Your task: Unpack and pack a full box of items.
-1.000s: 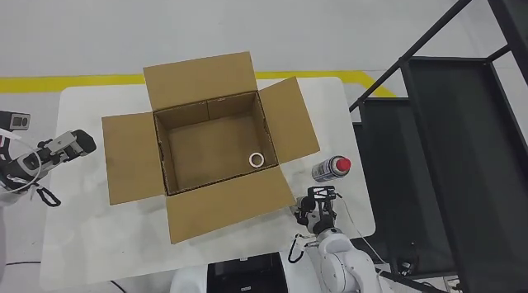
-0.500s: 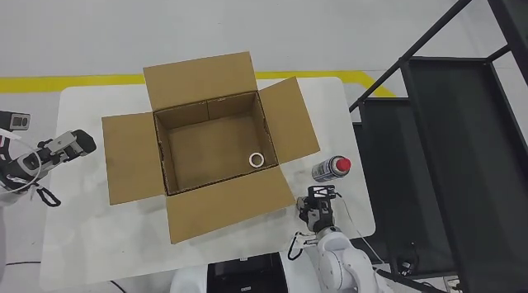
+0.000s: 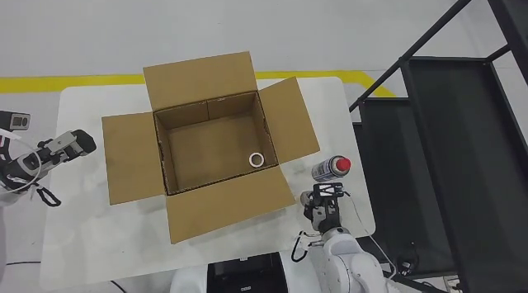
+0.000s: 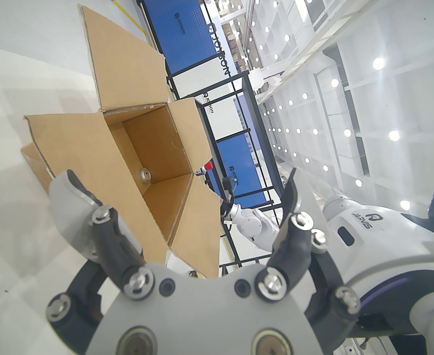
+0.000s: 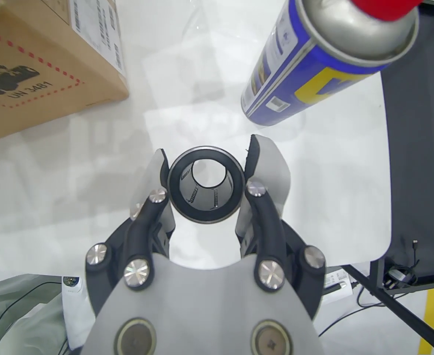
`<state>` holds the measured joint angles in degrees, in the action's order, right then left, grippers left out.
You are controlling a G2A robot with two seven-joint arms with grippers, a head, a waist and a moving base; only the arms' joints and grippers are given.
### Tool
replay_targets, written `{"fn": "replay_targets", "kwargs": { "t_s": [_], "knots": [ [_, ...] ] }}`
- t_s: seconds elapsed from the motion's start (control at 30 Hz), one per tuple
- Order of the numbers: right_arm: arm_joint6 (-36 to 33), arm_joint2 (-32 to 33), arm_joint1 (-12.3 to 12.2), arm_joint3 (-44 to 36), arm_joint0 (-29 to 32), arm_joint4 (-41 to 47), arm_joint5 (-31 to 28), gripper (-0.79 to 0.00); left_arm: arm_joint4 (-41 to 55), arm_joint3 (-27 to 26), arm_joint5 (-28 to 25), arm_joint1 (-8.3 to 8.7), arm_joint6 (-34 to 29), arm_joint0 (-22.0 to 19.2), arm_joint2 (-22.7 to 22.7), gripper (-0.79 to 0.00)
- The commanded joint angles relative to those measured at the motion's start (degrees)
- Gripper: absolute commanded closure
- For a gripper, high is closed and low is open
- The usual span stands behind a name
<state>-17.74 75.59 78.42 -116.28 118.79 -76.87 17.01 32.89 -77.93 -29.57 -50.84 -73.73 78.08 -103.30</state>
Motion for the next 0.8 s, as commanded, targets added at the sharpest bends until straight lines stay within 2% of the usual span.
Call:
{"fn": "replay_targets", "kwargs": {
  "t_s": [0.0, 0.2, 0.47, 0.6, 0.77],
  "knots": [
    [-0.26, 0.32, -0.08, -1.24, 0.56, 0.49, -0.51, 0.0, 0.0, 0.0, 0.0, 0.0, 0.0, 0.0, 0.0, -0.785],
    [-2.42, 1.07, -0.43, -5.89, 2.68, 1.82, -3.04, 0.0, 0.0, 0.0, 0.0, 0.0, 0.0, 0.0, 0.0, -0.785],
    [-8.03, 6.12, -1.25, -18.37, 8.92, 3.5, -5.5, 0.0, 0.0, 0.0, 0.0, 0.0, 0.0, 0.0, 0.0, -0.785],
    [-4.42, 8.19, -1.36, -18.37, 7.53, 6.44, -7.76, 0.0, 0.0, 0.0, 0.0, 0.0, 0.0, 0.0, 0.0, -0.785],
    [-1.06, 7.33, -1.35, -18.37, 3.46, 9.48, -10.85, 0.0, 0.0, 0.0, 0.0, 0.0, 0.0, 0.0, 0.0, -0.785]
  ]
}}
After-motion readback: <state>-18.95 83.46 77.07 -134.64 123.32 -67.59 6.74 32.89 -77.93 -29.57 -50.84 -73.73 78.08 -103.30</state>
